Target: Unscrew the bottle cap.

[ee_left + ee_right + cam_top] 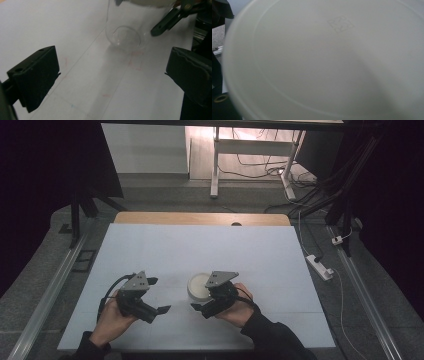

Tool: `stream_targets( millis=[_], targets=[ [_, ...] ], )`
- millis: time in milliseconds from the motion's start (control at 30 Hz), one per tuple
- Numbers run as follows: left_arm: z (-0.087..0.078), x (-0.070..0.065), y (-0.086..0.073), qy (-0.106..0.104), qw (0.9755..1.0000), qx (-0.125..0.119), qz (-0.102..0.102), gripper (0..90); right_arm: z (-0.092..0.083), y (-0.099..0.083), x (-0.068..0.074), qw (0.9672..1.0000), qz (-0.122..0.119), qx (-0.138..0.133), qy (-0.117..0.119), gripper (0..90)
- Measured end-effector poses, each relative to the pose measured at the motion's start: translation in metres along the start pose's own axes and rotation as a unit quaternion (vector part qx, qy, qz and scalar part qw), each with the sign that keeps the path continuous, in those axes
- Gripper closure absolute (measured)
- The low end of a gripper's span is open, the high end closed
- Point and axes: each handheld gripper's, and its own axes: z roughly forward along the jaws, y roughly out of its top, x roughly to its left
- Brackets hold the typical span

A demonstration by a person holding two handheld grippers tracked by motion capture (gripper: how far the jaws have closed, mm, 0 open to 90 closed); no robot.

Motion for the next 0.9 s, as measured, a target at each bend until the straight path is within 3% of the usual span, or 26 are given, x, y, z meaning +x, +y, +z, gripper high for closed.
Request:
stream_targets(
  millis=[167,400,567,633,900],
  targets=[
    [0.009,0.001,0.018,-0.034,0.9988,-0.009,0.035,0.0,0.001,0.0,0.001,1.0,-0.002,0.0,0.005,6.4],
    [0.027,0.004,0.041,-0.083,0.9939,-0.008,0.072,0.0,0.001,0.0,0.001,0.9999,-0.009,0.002,0.014,6.4],
    [0.039,0.003,0.052,-0.111,0.9889,-0.002,0.099,0.0,0.003,0.0,0.003,0.9995,-0.017,0.002,0.026,6.3],
    [0.044,0.004,0.055,-0.129,0.9862,-0.004,0.104,0.0,0.003,0.0,0.004,0.9993,-0.018,0.003,0.031,6.4],
    [0.056,0.004,0.062,-0.171,0.9772,-0.011,0.125,0.7,0.005,0.001,0.009,0.9981,-0.035,0.003,0.05,6.3]
  ],
)
